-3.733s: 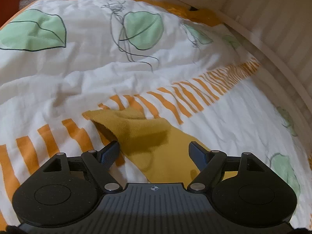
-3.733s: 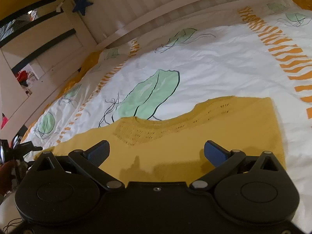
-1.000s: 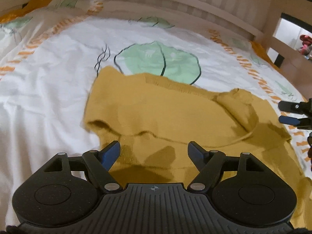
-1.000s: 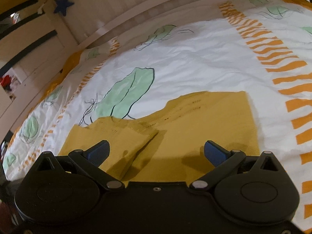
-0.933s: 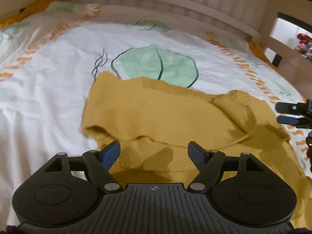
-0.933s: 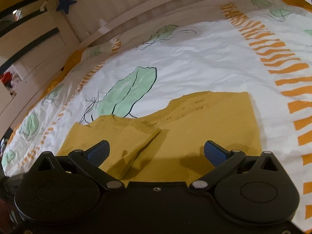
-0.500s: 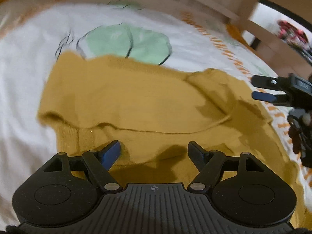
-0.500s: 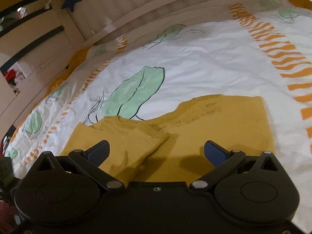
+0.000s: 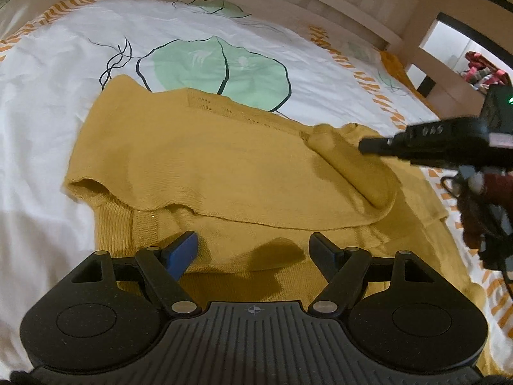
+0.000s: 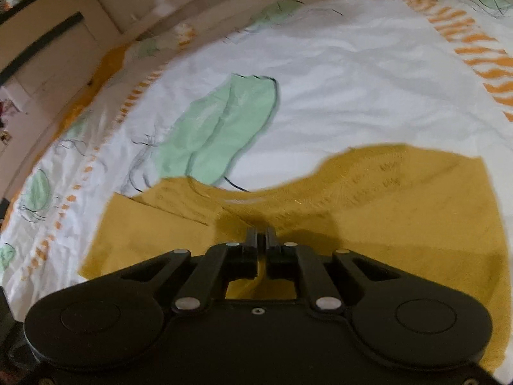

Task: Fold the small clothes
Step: 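Grasp the sweater hem with the right gripper, then lift the hem with the right gripper and fold it toward the collar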

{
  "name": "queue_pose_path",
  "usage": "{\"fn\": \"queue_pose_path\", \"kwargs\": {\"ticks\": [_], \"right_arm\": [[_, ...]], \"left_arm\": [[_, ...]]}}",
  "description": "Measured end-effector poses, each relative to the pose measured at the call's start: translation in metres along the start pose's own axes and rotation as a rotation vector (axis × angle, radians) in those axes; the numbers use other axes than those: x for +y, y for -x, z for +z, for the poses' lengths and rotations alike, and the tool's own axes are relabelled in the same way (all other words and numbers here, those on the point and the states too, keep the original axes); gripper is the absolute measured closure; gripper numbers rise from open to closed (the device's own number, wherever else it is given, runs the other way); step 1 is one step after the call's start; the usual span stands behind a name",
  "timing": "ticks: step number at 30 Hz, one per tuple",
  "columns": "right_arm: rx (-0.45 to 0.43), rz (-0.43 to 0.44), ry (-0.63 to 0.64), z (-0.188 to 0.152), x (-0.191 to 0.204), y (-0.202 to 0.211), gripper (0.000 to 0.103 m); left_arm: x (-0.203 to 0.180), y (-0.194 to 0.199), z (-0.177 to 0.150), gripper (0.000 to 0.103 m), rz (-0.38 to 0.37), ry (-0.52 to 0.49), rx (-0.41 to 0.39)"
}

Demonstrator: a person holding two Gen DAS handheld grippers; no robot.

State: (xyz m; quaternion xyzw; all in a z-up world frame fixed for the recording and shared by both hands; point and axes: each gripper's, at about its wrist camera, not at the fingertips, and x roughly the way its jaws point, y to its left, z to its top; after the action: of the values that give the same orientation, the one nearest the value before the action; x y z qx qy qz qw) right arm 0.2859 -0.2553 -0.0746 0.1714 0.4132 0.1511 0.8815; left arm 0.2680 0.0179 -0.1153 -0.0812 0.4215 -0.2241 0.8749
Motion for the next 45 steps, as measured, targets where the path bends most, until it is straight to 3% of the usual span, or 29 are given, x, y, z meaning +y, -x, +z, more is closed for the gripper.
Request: {"fn": "queue_pose_path", "kwargs": {"ticks": [3,7,9,12,17,22,24,26,27,34,35,36,37,40,45], "right_arm": [[-0.051,0.029,0.027,0.01,0.019,0.018,0.091],[-0.205,0.056,0.06,0.025,0.041,0.067,0.091],[-0.284,0.038,0.043,0.027,0.038,0.096,0.091],[-0.331,-0.039,-0.002,0.017,0.017,0.116,0.091],[-0.211,-0.152,-0.084,-0.021,-0.033,0.099,0.091],[-0.143,-0.164,-0.149,-0.046,-0.062,0.081,0.083],[-0.142,-0.171,-0.152,-0.047,-0.067,0.076,0.073],[-0.142,-0.183,-0.142,-0.047,-0.066,0.072,0.047],[-0.143,-0.19,-0.137,-0.048,-0.065,0.072,0.046],[-0.099,-0.115,-0.176,-0.047,-0.069,0.055,0.046],[-0.083,-0.094,-0.195,-0.048,-0.069,0.052,0.058],[-0.064,-0.066,-0.211,-0.048,-0.069,0.048,0.079],[-0.059,-0.048,-0.219,-0.046,-0.066,0.047,0.091],[-0.091,-0.019,-0.15,-0.03,-0.038,0.052,0.09],[-0.225,0.147,-0.071,0.023,0.02,0.083,0.09]], "left_arm": [[0.001,0.001,0.0,0.028,-0.004,0.009,-0.004],[0.005,0.003,0.0,0.028,-0.009,0.028,-0.015],[0.006,0.006,0.001,0.028,-0.008,0.037,-0.022],[0.007,0.008,0.002,0.027,0.006,0.041,-0.036],[0.013,0.009,0.003,0.027,0.043,0.071,-0.052],[0.015,0.011,0.004,0.027,0.078,0.082,-0.064],[0.014,0.011,0.005,0.027,0.082,0.075,-0.06],[0.012,0.01,0.004,0.027,0.092,0.064,-0.054],[0.011,0.011,0.004,0.027,0.094,0.062,-0.053],[0.015,0.011,0.004,0.027,0.105,0.086,-0.058],[0.016,0.011,0.004,0.027,0.106,0.087,-0.057],[0.015,0.011,0.005,0.027,0.107,0.087,-0.056],[0.015,0.01,0.004,0.027,0.109,0.087,-0.057],[0.013,0.012,0.004,0.027,0.12,0.081,-0.064],[0.001,0.023,0.002,0.027,0.186,0.028,-0.131]]}}
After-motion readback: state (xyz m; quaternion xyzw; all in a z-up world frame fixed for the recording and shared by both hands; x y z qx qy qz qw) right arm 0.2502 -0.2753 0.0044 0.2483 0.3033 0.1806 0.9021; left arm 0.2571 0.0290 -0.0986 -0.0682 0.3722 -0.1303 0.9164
